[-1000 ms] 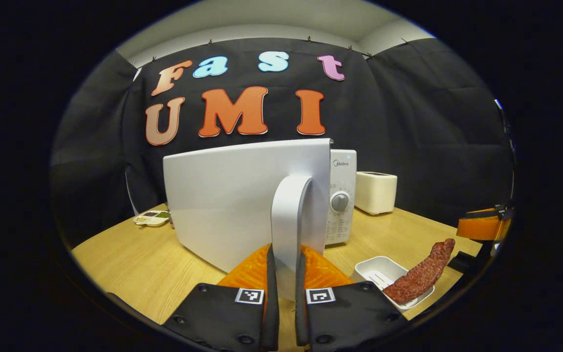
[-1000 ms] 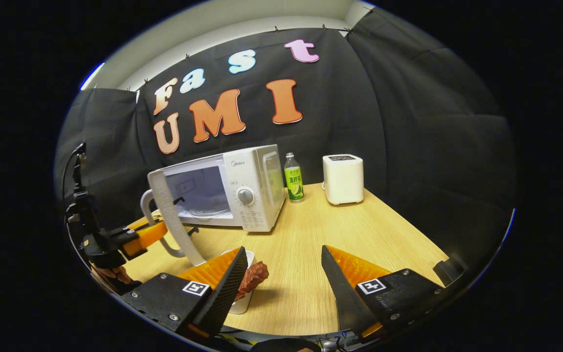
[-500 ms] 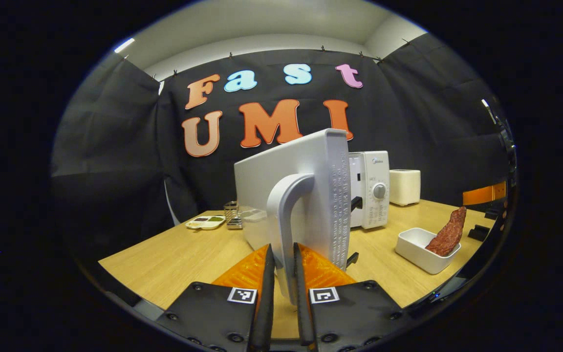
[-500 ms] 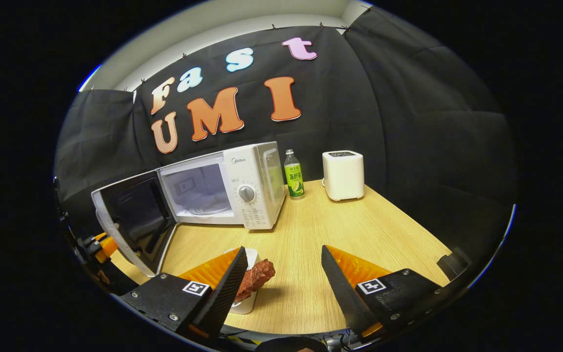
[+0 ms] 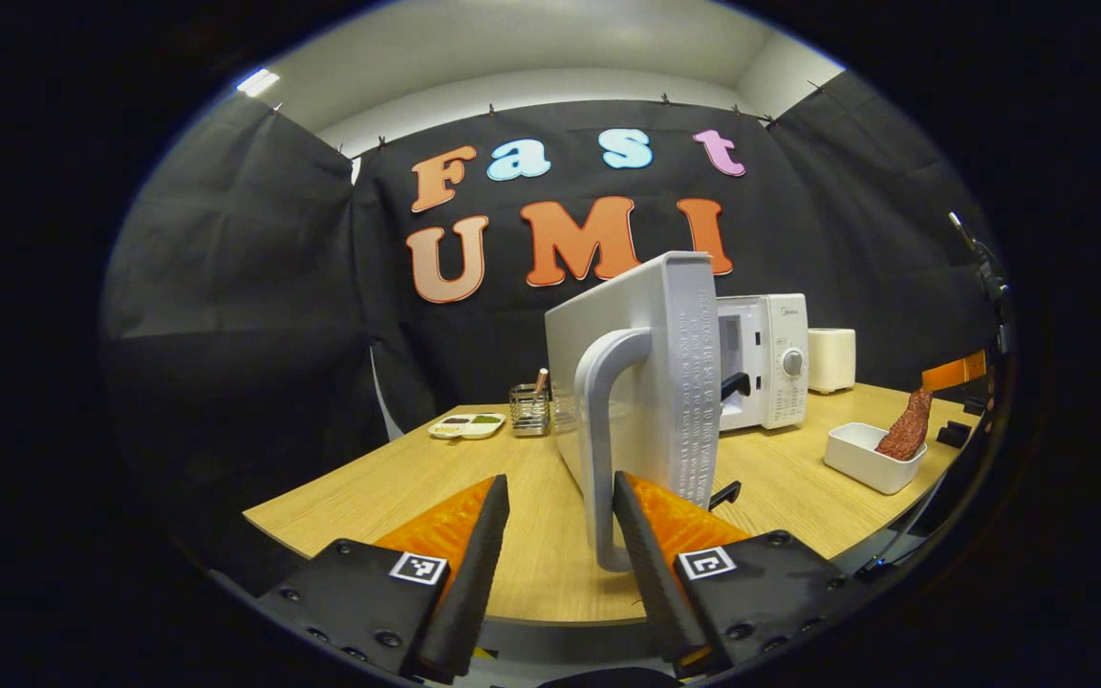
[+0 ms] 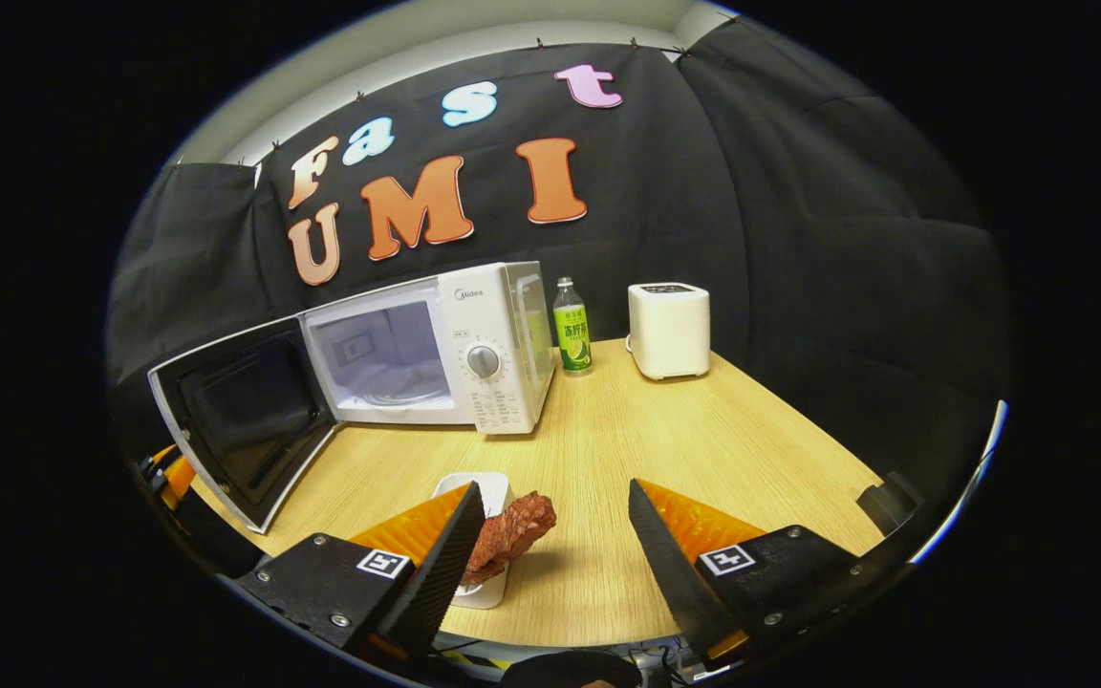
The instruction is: Open the microwave oven with the left hand, put the food in, and close the microwave oven.
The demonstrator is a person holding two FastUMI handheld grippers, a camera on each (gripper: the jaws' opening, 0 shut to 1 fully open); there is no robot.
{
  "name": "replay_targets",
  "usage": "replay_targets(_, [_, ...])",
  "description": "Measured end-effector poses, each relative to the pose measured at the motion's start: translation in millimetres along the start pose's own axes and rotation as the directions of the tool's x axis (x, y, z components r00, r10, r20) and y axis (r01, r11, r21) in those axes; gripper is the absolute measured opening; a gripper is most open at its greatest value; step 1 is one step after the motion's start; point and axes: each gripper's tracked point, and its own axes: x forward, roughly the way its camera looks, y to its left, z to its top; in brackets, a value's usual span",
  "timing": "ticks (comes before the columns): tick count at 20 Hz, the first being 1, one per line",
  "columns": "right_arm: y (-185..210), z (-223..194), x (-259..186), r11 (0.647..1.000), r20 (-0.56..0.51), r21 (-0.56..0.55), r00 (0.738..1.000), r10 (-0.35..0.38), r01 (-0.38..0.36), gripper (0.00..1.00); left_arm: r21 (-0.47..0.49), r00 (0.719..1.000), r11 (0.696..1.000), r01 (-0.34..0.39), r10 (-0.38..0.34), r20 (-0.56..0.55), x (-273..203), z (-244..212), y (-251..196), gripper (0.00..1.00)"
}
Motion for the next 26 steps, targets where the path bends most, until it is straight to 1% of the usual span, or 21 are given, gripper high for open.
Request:
replay_targets(1, [1, -1, 1, 1.0, -0.004, -0.002, 1.0, -0.007, 0.007, 0.95, 0.0, 1.0, 1.0, -0.009, 0.009, -0.002, -1, -1, 10, 0.76])
replay_targets(2, [2, -2, 3, 1.0, -0.009, 0.002, 1.0, -0.012, 0.012, 0.95, -0.002, 1.0, 1.0, -0.023, 0.023, -0.007, -1, -3, 20, 0.68])
replay_targets(5, [10, -10, 7, 0.999, -0.036, 0.033, 0.999, -0.001, 0.003, 0.94, -0.015, 0.997, 0.997, -0.07, 0.07, -0.015, -4, -5, 50, 0.68])
replay_targets(6, [14, -11, 8, 0.999, -0.044, 0.043, 0.999, 0.002, 0.0, 0.94, -0.021, 0.997, 0.997, -0.079, 0.079, -0.016, -6, -7, 58, 0.76])
replay_targets(7, [16, -14, 10, 0.999, -0.055, 0.053, 0.998, 0.007, -0.004, 0.94, -0.021, 0.996, 0.996, -0.082, 0.082, -0.016, -9, -8, 65, 0.68])
replay_targets(8, [19, -17, 12, 0.998, -0.067, 0.066, 0.998, 0.011, -0.007, 0.94, -0.016, 0.995, 0.995, -0.094, 0.094, -0.017, -9, -8, 73, 0.76])
replay_targets(9, [21, -20, 14, 0.997, -0.078, 0.08, 0.997, 0.01, -0.004, 0.94, -0.012, 0.994, 0.994, -0.105, 0.105, -0.02, -11, -11, 82, 0.76])
replay_targets(11, [21, -20, 18, 0.993, -0.082, 0.121, 0.997, 0.004, 0.006, 0.88, -0.01, 0.992, 0.992, -0.122, 0.122, -0.023, -16, -12, 96, 0.76])
replay_targets(12, [19, -20, 21, 0.989, -0.084, 0.147, 0.996, -0.002, 0.014, 0.83, -0.013, 0.991, 0.991, -0.13, 0.13, -0.016, -19, -11, 105, 0.76])
replay_targets(13, [18, -21, 23, 0.984, -0.09, 0.176, 0.996, -0.003, 0.019, 0.81, -0.02, 0.991, 0.991, -0.134, 0.133, -0.008, -21, -9, 111, 0.77])
replay_targets(14, [18, -22, 25, 0.977, -0.094, 0.211, 0.996, 0.0, 0.02, 0.75, -0.032, 0.991, 0.99, -0.137, 0.137, -0.003, -22, -7, 118, 0.77])
replay_targets(15, [19, -23, 26, 0.97, -0.1, 0.241, 0.995, 0.008, 0.016, 0.73, -0.046, 0.989, 0.988, -0.145, 0.145, -0.002, -24, -7, 126, 0.77])
replay_targets(17, [20, -28, 27, 0.958, -0.118, 0.287, 0.993, 0.01, 0.024, 0.64, -0.068, 0.985, 0.982, -0.175, 0.174, -0.011, -22, -9, 142, 0.77])
replay_targets(20, [18, -19, 26, 0.934, -0.082, 0.354, 0.997, -0.013, 0.041, 0.36, -0.088, 0.981, 0.977, -0.196, 0.195, -0.015, -19, -12, 152, 0.77])
replay_targets(21, [20, -21, 26, 0.927, -0.083, 0.374, 0.996, -0.013, 0.044, 0.36, -0.094, 0.98, 0.976, -0.198, 0.197, -0.018, -15, -13, 153, 0.77])
replay_targets(22, [21, -24, 26, 0.918, -0.085, 0.394, 0.996, -0.01, 0.042, 0.31, -0.098, 0.981, 0.976, -0.196, 0.195, -0.021, -13, -13, 151, 0.76])
replay_targets(23, [23, -22, 25, 0.908, -0.082, 0.417, 0.997, 0.001, 0.034, 0.29, -0.1, 0.981, 0.976, -0.195, 0.194, -0.022, -12, -14, 150, 0.77])
replay_targets(25, [30, -15, 22, 0.883, -0.063, 0.469, 0.997, 0.034, -0.001, 0.23, -0.098, 0.981, 0.976, -0.194, 0.193, -0.017, -9, -10, 148, 0.76])
replay_targets(26, [36, -13, 20, 0.88, -0.062, 0.474, 0.997, 0.047, -0.012, 0.18, -0.097, 0.981, 0.976, -0.196, 0.196, -0.014, -6, -9, 148, 0.76])
